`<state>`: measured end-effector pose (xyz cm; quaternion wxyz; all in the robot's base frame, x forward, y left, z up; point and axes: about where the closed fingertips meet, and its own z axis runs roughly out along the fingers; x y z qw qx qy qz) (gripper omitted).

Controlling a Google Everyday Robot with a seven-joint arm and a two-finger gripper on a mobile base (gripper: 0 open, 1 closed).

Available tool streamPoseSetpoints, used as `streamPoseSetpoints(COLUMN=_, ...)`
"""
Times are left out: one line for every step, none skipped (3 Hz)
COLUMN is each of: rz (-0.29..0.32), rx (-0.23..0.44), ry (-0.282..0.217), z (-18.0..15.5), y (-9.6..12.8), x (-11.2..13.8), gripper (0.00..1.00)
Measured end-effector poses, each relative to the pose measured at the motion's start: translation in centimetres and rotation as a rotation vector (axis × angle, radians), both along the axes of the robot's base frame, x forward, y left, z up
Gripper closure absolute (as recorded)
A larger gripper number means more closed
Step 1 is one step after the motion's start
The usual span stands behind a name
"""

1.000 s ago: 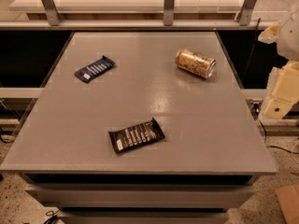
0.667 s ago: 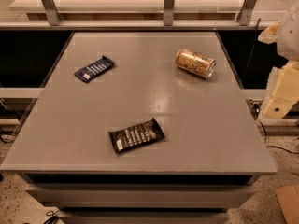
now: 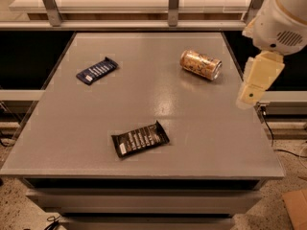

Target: Move orange can near rxbar chocolate

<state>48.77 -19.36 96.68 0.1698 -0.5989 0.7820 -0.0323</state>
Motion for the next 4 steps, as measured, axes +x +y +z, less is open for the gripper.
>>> streamPoseSetpoints(rz=0.013, rx=0.000, ry=-0.004, z=-0.9, y=1.4, x=4.0, gripper=0.00)
streamPoseSetpoints(rz=-0.004, rx=0.004, ry=-0.004, z=-1.9, y=2.3, x=8.0, gripper=0.00)
streamPoseSetpoints(rz=-0.049, rx=0.000, ry=0.012, z=-3.4, y=3.0, x=11.5, gripper=0.00)
streamPoseSetpoints(rz=-0.103, rx=-0.007, ry=0.039, z=-5.1, y=3.7, x=14.0, gripper=0.00)
